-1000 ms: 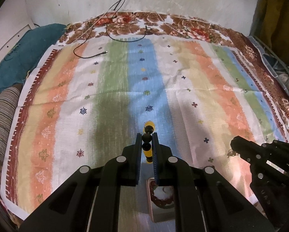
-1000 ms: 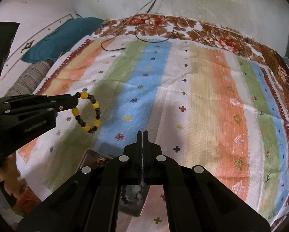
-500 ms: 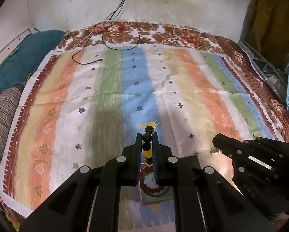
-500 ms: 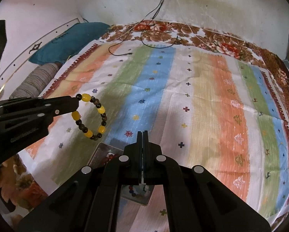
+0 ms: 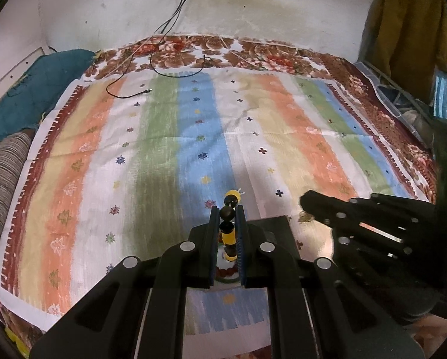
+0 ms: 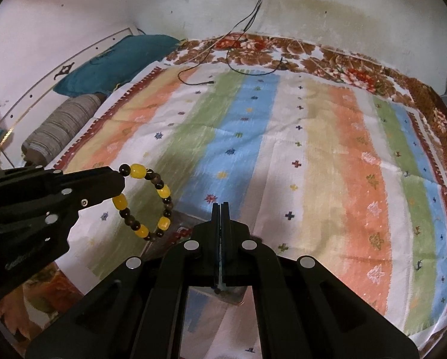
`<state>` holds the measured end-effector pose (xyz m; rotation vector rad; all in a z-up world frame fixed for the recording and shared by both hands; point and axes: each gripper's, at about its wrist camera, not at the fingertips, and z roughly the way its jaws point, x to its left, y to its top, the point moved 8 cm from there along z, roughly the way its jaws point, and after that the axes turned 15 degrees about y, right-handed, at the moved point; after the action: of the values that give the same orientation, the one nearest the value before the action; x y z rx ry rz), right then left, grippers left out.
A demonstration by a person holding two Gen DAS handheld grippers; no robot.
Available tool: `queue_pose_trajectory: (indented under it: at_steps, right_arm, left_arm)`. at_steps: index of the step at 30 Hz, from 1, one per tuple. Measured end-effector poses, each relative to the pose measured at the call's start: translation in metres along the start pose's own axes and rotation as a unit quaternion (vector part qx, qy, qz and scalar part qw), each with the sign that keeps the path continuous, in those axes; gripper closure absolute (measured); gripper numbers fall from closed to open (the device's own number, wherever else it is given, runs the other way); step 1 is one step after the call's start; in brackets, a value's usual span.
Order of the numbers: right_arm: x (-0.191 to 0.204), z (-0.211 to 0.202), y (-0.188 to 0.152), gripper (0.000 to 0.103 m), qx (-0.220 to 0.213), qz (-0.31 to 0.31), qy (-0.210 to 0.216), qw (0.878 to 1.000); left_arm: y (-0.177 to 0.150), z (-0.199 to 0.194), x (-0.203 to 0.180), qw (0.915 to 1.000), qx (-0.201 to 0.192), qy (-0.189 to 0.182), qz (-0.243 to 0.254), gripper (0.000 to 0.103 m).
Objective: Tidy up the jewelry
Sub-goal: 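Lift and carry yellow-and-black bracelet with left gripper while right carries gold ring to tin, then lower the bracelet and gold ring into the tin and open both grippers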
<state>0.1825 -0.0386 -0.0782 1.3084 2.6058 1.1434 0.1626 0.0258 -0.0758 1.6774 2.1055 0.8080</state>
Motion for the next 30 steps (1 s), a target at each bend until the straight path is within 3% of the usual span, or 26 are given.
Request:
queue_pose_trajectory:
  at_steps: [10, 17, 20, 22, 23, 24, 25, 30]
  right_arm:
    - [0.001, 0.0, -0.005, 0.101, 0.006, 0.007, 0.012, 1.0]
    - [0.001, 0.005, -0.008, 0.101, 0.02, 0.012, 0.025, 0.999]
    - [-0.002, 0.009, -0.012, 0.101, 0.029, 0.014, 0.017, 0.999]
    - [-0.004, 0.01, -0.012, 0.1, 0.031, 0.015, 0.012, 0.999]
    - [-0.005, 0.01, -0.013, 0.09, 0.032, 0.017, 0.01, 0.999]
    - [-0.006, 0.01, -0.013, 0.068, 0.031, 0.019, 0.01, 0.999]
    - [-0.006, 0.009, -0.013, 0.061, 0.029, 0.019, 0.01, 0.999]
    - [-0.007, 0.007, -0.012, 0.058, 0.026, 0.019, 0.006, 0.999]
  left_arm:
    - [-0.005, -0.004, -0.005, 0.9997, -0.011, 0.017, 0.015, 0.093]
    - [-0.007, 0.004, 0.001, 1.0, 0.007, 0.007, 0.001, 0.093]
    - [-0.007, 0.01, 0.01, 0.9996, 0.017, 0.019, -0.012, 0.076]
    - [-0.006, 0.01, 0.017, 0.9994, 0.016, 0.023, -0.022, 0.076]
    - [-0.005, 0.009, 0.019, 0.9993, 0.017, 0.023, -0.026, 0.076]
    - [-0.005, 0.009, 0.022, 0.9991, 0.018, 0.023, -0.031, 0.075]
    - [-0.005, 0.009, 0.023, 0.999, 0.019, 0.023, -0.033, 0.074]
    - [-0.007, 0.005, 0.024, 0.9992, 0.015, 0.023, -0.03, 0.065]
